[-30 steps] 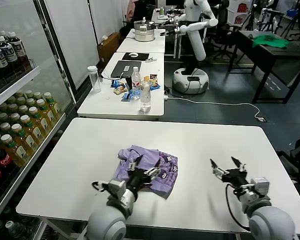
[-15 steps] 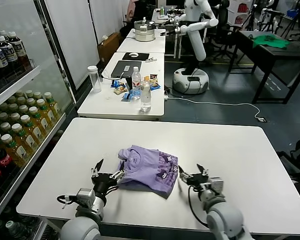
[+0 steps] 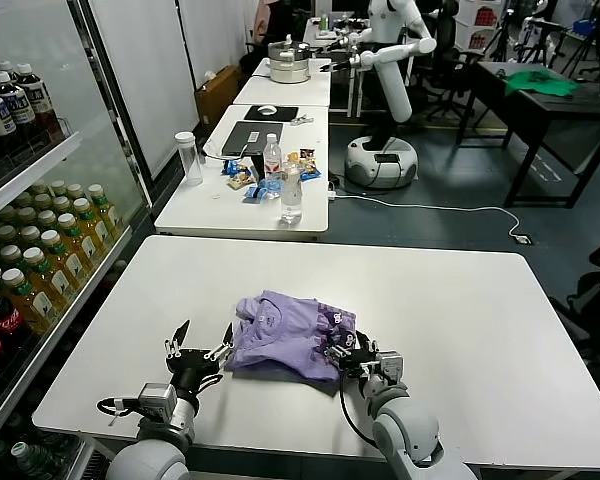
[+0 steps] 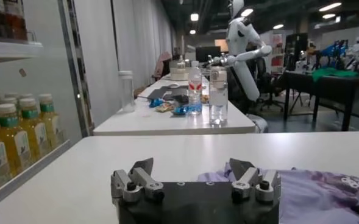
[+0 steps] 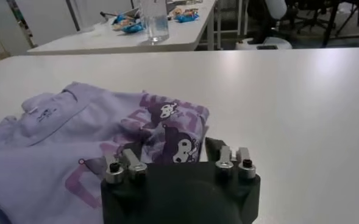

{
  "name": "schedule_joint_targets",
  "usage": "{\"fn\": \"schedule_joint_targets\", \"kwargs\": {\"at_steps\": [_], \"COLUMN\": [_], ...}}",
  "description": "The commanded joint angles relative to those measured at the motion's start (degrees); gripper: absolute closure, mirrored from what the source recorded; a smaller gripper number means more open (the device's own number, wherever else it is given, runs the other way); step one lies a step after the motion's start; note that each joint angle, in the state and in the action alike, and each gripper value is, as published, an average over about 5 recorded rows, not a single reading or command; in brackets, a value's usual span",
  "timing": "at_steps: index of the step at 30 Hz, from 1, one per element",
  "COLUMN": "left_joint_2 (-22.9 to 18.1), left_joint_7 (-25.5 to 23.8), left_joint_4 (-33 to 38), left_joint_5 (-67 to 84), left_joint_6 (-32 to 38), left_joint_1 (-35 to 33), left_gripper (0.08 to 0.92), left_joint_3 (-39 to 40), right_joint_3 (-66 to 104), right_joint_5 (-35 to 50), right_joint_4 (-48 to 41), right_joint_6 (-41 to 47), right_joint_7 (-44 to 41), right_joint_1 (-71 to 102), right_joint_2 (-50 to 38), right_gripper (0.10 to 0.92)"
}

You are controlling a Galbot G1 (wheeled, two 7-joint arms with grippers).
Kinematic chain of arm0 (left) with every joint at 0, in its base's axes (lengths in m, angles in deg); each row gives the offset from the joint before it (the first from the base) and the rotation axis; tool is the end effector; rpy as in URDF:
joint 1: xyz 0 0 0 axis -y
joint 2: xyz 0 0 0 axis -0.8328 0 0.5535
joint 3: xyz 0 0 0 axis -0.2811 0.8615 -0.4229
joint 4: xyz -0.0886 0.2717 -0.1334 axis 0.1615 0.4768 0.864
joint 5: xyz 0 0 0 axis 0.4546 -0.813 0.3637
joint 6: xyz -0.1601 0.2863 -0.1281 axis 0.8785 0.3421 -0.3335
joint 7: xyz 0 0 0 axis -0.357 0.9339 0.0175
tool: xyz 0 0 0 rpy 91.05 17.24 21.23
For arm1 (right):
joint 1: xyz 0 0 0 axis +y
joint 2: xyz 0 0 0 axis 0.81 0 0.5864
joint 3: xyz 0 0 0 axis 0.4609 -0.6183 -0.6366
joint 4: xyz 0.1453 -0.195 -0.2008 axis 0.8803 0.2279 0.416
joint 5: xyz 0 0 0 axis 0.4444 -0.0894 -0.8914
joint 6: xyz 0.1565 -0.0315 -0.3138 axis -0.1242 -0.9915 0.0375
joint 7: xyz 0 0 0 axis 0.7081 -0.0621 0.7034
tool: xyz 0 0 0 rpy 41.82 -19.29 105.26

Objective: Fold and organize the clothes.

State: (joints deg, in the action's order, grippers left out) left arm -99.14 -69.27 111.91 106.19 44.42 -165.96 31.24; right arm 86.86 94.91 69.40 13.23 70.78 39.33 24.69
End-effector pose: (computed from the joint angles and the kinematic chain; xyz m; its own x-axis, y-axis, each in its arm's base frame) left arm 0.2278 -0.0078 -0.2263 -0.9727 0.0350 0.2292 0.0489 0.9973 0.0551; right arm 0.3059 0.0595 -0.2726 -0.8540 -0.2539 0.4541 -0.2239 0.9672 0.1196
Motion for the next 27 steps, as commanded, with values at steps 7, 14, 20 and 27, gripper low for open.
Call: {"fn": "schedule_joint_targets", "kwargs": {"at_steps": [7, 14, 20, 27], "left_joint_2": [0.1, -0.1, -0.4, -0.8], "left_joint_7": [0.0, -0.1, -0.3, -0.8], "left_joint_4": [0.0, 0.0, 0.3, 1.2], "left_joint_5": [-0.5, -0.6, -0.8, -1.3], "left_joint_6": [0.3, 0.4, 0.5, 0.8], "left_joint_1": [-0.8, -1.1, -1.3, -2.5], "left_gripper": [0.177, 0.177, 0.177, 0.177], "left_joint_3": [-0.7, -0.3, 0.0, 0.3], "right_joint_3": [2.0, 4.1, 6.6, 14.9], "right_joint_5": [-2.5, -8.4, -13.1, -15.7], "right_joint_4": [-5.6, -9.4, -7.2, 2.9], "right_joint_6": [0.6, -1.5, -9.9, -19.5], "right_joint_7": [-1.9, -7.0, -11.6, -10.6], "right_joint_1": [-7.5, -13.8, -10.9, 2.9], "right_joint_2": [-4.9, -8.2, -10.4, -10.7], "right_gripper": [0.603, 0.802, 0.808, 0.609]}}
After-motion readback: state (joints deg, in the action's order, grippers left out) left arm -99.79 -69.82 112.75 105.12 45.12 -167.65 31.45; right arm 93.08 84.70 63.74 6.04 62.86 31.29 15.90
